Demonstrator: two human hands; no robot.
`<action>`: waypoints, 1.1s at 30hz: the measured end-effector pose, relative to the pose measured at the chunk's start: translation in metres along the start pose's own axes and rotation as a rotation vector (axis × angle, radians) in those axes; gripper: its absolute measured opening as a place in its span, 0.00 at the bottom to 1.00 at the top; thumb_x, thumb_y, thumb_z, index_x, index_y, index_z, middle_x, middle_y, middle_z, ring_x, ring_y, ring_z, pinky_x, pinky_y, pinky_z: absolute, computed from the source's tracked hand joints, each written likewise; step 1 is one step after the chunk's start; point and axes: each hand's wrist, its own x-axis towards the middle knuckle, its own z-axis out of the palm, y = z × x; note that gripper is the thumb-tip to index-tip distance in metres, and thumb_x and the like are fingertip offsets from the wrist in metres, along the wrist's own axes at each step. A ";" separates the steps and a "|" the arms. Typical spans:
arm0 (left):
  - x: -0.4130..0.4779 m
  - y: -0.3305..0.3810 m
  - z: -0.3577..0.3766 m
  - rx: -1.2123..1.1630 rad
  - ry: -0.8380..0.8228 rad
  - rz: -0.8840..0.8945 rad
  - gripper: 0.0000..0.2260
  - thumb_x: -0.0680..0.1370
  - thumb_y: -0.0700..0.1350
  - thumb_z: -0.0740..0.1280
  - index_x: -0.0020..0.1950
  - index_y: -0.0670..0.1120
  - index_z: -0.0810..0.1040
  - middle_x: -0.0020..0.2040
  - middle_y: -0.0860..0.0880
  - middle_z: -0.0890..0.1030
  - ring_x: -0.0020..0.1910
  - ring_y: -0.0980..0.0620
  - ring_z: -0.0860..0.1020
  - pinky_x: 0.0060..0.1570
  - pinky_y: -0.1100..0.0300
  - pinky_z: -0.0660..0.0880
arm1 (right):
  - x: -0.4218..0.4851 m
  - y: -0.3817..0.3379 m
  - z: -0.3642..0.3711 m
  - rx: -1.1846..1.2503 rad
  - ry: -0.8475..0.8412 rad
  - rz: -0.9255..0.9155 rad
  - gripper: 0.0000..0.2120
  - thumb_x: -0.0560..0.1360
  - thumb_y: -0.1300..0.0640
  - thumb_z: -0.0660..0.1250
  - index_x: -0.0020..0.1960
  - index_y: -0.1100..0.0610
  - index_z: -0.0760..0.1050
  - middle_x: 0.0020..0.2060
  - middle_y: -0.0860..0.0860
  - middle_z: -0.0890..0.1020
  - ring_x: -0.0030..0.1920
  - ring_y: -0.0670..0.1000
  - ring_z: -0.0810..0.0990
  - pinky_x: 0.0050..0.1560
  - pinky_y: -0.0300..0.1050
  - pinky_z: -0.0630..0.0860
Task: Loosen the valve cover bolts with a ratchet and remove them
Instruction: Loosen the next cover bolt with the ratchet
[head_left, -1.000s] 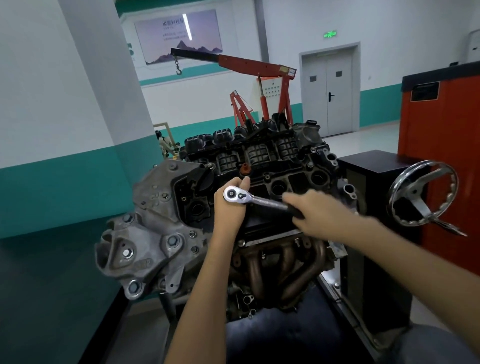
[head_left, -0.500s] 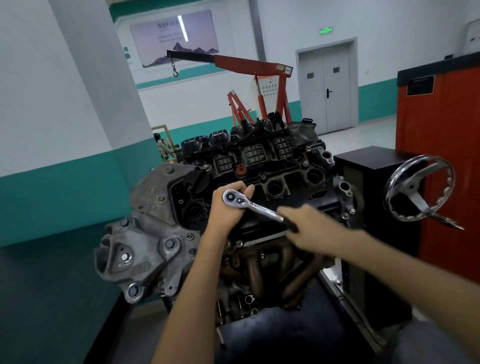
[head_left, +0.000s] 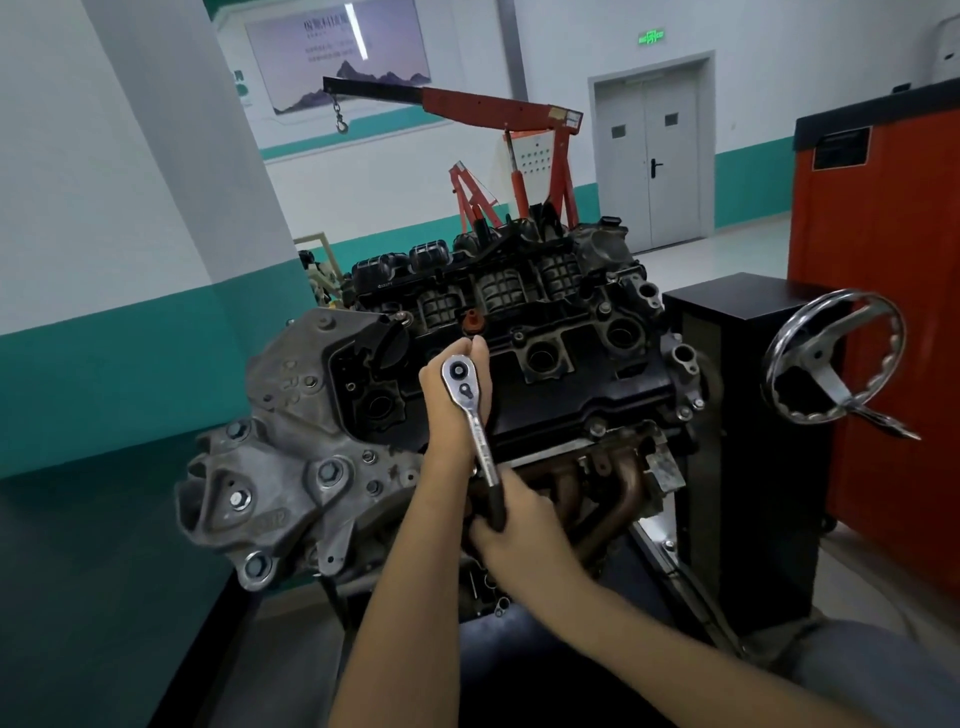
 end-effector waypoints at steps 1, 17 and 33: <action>0.000 -0.002 -0.002 0.006 -0.010 0.007 0.23 0.81 0.39 0.63 0.30 0.47 0.56 0.27 0.51 0.58 0.26 0.57 0.57 0.28 0.65 0.56 | -0.001 -0.002 0.004 0.025 -0.014 -0.007 0.09 0.72 0.67 0.62 0.46 0.55 0.71 0.29 0.49 0.75 0.27 0.43 0.75 0.28 0.32 0.70; 0.004 0.002 -0.012 -0.014 -0.146 -0.049 0.21 0.79 0.34 0.63 0.30 0.45 0.57 0.28 0.46 0.59 0.30 0.52 0.57 0.33 0.56 0.54 | 0.049 -0.013 -0.110 -0.799 -0.126 -0.215 0.11 0.74 0.59 0.66 0.55 0.52 0.69 0.38 0.51 0.74 0.37 0.55 0.77 0.37 0.43 0.72; 0.006 -0.003 -0.025 0.058 -0.336 0.024 0.22 0.79 0.38 0.67 0.29 0.46 0.60 0.27 0.50 0.60 0.29 0.56 0.59 0.32 0.60 0.56 | 0.082 -0.037 -0.149 -1.046 -0.311 -0.348 0.15 0.76 0.60 0.65 0.62 0.51 0.70 0.34 0.44 0.72 0.31 0.45 0.75 0.31 0.35 0.69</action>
